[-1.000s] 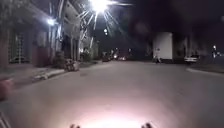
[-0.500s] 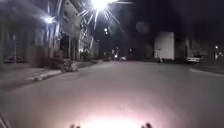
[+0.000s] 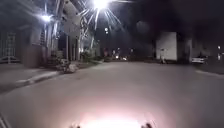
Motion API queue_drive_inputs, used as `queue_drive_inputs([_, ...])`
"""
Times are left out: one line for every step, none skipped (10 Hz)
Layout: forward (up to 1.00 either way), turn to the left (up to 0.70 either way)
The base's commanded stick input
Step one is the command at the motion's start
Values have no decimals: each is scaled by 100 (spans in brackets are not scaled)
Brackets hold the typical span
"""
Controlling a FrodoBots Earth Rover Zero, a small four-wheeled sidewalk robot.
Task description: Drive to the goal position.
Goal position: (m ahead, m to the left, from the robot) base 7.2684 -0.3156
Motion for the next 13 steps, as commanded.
queue_drive_inputs([70,0])
queue_drive_inputs([70,0])
queue_drive_inputs([70,0])
queue_drive_inputs([70,0])
queue_drive_inputs([70,0])
queue_drive_inputs([70,0])
queue_drive_inputs([70,0])
queue_drive_inputs([70,0])
queue_drive_inputs([70,0])
queue_drive_inputs([70,0])
queue_drive_inputs([70,0])
queue_drive_inputs([70,0])
queue_drive_inputs([70,0])
